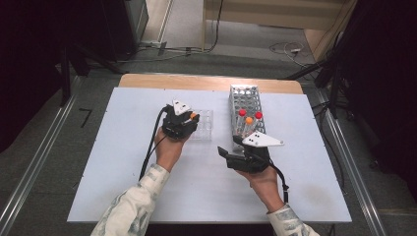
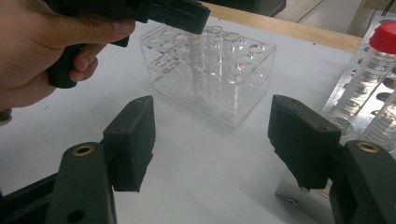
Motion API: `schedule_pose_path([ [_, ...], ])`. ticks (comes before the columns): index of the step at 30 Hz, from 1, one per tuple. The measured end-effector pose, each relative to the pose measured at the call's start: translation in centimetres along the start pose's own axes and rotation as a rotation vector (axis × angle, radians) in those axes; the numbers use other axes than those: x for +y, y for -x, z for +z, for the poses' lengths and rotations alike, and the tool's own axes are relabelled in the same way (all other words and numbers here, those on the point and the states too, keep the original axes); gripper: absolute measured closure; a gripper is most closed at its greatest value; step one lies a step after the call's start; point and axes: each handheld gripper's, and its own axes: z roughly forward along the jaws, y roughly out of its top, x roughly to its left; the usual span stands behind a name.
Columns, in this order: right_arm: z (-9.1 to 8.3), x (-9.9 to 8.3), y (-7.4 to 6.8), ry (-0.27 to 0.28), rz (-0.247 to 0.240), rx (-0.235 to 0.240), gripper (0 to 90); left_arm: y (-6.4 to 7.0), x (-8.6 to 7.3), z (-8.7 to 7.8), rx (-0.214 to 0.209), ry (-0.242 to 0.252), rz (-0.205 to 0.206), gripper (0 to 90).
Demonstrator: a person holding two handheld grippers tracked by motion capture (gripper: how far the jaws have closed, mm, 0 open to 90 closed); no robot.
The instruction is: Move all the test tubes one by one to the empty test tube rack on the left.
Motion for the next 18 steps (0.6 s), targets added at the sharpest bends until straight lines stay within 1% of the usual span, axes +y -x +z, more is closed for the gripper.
schedule_pose_path([
  [1, 0.0, 0.0, 0.0, -0.001, 0.001, -0.001, 30.3, -0.1, 0.0, -0.1, -0.002, 0.0, 0.002, 65.9],
  [6, -0.2, 0.0, 0.2, 0.0, 0.004, -0.007, 29.9, -0.3, 0.2, -0.5, 0.002, 0.005, -0.013, 57.1],
  [9, -0.3, 0.0, 0.4, 0.003, 0.009, -0.012, 29.9, -0.5, 0.3, -1.0, 0.01, 0.015, -0.033, 48.0],
  [12, -0.6, 0.0, 0.6, 0.008, 0.015, -0.016, 29.9, -0.7, 0.4, -1.9, 0.0, 0.039, -0.051, 39.8],
  [13, -0.6, 0.0, 0.7, 0.012, 0.015, -0.02, 29.9, -0.7, 0.4, -1.9, 0.0, 0.039, -0.051, 37.6],
  [14, -0.8, 0.0, 0.9, 0.012, 0.017, -0.022, 29.9, -0.8, 0.4, -2.5, -0.011, 0.058, -0.065, 36.2],
  [16, -0.9, 0.0, 1.1, 0.015, 0.018, -0.029, 29.9, -0.9, 0.3, -3.2, -0.011, 0.065, -0.076, 33.2],
  [17, -1.0, 0.0, 1.2, 0.017, 0.023, -0.031, 29.9, -1.0, 0.2, -3.5, -0.02, 0.07, -0.078, 32.8],
  [18, -1.1, 0.0, 1.3, 0.02, 0.022, -0.036, 29.9, -1.0, 0.2, -3.5, -0.02, 0.07, -0.078, 32.8],
])
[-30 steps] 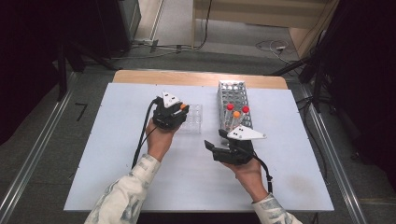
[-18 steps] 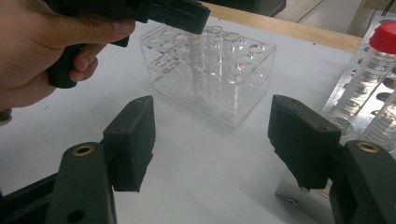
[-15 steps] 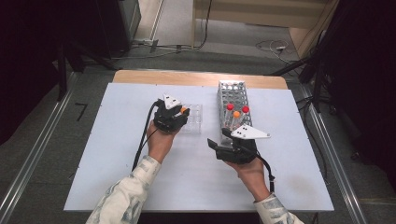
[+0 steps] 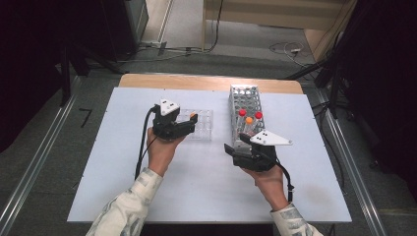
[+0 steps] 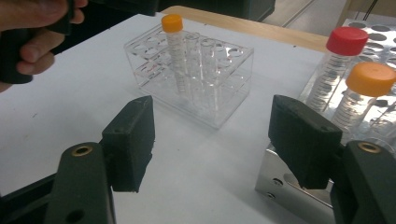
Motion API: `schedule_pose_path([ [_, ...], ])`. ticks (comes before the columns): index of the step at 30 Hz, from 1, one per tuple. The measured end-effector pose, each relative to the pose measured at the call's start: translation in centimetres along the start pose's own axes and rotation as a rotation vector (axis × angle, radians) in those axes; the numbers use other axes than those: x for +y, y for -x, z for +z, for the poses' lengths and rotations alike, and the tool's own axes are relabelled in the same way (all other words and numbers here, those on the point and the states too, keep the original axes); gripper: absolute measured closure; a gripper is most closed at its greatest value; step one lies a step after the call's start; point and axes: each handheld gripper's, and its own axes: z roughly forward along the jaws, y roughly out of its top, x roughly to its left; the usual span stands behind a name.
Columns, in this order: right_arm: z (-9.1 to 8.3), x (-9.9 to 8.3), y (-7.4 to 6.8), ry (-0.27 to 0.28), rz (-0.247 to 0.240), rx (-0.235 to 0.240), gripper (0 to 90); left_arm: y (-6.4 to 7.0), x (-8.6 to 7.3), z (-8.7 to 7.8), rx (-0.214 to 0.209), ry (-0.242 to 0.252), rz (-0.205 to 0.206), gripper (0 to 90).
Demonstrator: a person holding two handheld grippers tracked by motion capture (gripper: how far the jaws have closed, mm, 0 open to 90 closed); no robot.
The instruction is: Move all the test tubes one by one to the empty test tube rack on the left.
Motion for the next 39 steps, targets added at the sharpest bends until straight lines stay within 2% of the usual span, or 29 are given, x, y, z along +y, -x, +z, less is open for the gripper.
schedule_pose_path([
  [7, -0.5, -0.1, 0.9, 0.003, 0.011, -0.031, 30.0, 0.1, -1.3, -2.4, -0.02, 0.018, -0.007, 27.6],
  [11, -0.6, -0.1, 1.4, 0.01, 0.018, -0.051, 30.2, 0.1, -2.0, -3.3, -0.029, 0.02, -0.016, 26.0],
  [12, -0.6, -0.1, 1.4, 0.011, 0.014, -0.057, 30.2, 0.0, -2.1, -3.4, -0.021, 0.021, -0.016, 25.9],
  [17, -0.2, -0.2, 1.6, 0.006, -0.006, -0.113, 30.5, -0.1, -2.4, -3.5, -0.033, -0.009, -0.012, 24.0],
  [21, 0.3, -0.2, 2.3, 0.006, 0.0, -0.156, 32.4, -0.5, -2.7, -3.7, -0.029, -0.014, -0.02, 22.9],
  [23, 0.7, -0.3, 2.6, 0.011, -0.014, -0.195, 35.0, -0.6, -2.7, -3.9, -0.039, -0.017, -0.025, 22.9],
  [27, 1.9, -0.5, 3.5, -0.009, 0.012, -0.206, 37.8, -0.6, -2.6, -4.3, -0.048, -0.005, -0.028, 22.9],
  [31, 2.9, -0.6, 4.1, 0.0, 0.027, -0.252, 43.4, -0.7, -2.5, -4.4, -0.049, 0.001, -0.03, 22.9],
  [39, 4.0, -0.8, 4.9, 0.006, 0.059, -0.278, 57.8, -0.5, -2.6, -4.3, -0.058, -0.004, -0.027, 22.9],
])
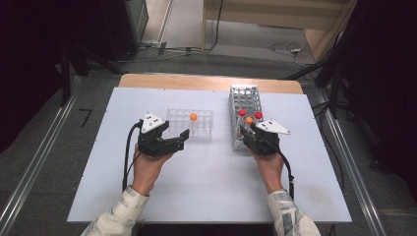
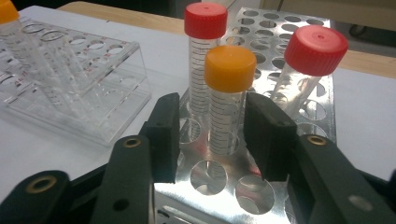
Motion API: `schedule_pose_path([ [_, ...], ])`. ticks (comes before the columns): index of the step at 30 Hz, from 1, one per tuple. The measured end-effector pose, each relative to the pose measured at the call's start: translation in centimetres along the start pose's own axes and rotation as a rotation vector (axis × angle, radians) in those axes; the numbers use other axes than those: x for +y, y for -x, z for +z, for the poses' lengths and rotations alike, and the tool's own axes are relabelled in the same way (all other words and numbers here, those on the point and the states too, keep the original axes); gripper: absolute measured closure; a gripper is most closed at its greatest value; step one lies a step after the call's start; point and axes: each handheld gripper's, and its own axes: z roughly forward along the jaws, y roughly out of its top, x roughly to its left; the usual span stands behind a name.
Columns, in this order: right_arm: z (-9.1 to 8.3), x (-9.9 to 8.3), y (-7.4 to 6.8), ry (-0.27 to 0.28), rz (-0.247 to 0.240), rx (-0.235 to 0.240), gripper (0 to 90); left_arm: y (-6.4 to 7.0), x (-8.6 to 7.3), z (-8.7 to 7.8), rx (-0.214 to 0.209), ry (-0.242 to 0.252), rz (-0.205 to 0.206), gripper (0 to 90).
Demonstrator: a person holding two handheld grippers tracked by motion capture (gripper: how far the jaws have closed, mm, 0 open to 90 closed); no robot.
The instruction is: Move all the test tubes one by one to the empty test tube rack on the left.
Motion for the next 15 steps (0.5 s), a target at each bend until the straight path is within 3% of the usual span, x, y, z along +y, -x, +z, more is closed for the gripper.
schedule_pose_path([
  [6, 0.44, -0.11, 0.16, -0.002, -0.006, -0.025, 69.5, -0.02, -0.03, -0.04, -0.005, 0.002, 0.002, 22.9],
  [15, -0.55, 0.53, 0.43, 0.052, -0.003, -0.023, 71.2, -0.22, -0.06, 0.0, 0.0, 0.001, -0.003, 22.9],
])
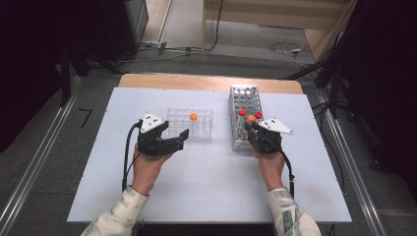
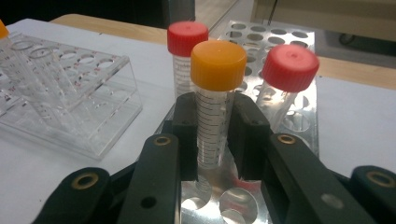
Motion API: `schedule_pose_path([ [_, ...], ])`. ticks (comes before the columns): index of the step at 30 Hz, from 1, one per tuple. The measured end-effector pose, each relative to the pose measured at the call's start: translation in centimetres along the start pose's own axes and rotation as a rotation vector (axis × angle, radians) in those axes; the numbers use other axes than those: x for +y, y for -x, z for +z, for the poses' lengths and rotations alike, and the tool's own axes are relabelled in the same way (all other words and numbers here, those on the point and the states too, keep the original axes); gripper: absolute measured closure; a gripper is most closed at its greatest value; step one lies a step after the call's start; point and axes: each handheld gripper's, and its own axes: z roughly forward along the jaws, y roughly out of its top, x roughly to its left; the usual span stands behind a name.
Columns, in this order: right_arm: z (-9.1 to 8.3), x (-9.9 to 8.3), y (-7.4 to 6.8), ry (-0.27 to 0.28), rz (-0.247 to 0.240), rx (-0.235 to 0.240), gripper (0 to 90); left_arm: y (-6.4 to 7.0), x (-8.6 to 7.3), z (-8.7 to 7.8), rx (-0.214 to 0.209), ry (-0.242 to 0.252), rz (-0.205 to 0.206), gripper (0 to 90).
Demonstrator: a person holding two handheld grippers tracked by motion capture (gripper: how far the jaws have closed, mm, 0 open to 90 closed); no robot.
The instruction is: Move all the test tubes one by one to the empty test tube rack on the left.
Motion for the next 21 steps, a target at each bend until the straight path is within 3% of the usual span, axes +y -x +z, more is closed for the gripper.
schedule_pose_path([
  [11, -2.5, 2.2, 0.1, 0.073, -0.002, 0.02, 71.3, 0.1, -0.1, 0.1, 0.003, -0.003, 0.001, 22.9],
  [21, -3.8, 2.6, 0.1, 0.095, -0.003, 0.042, 71.5, 0.1, -0.1, 0.1, 0.003, -0.003, 0.0, 22.9],
])
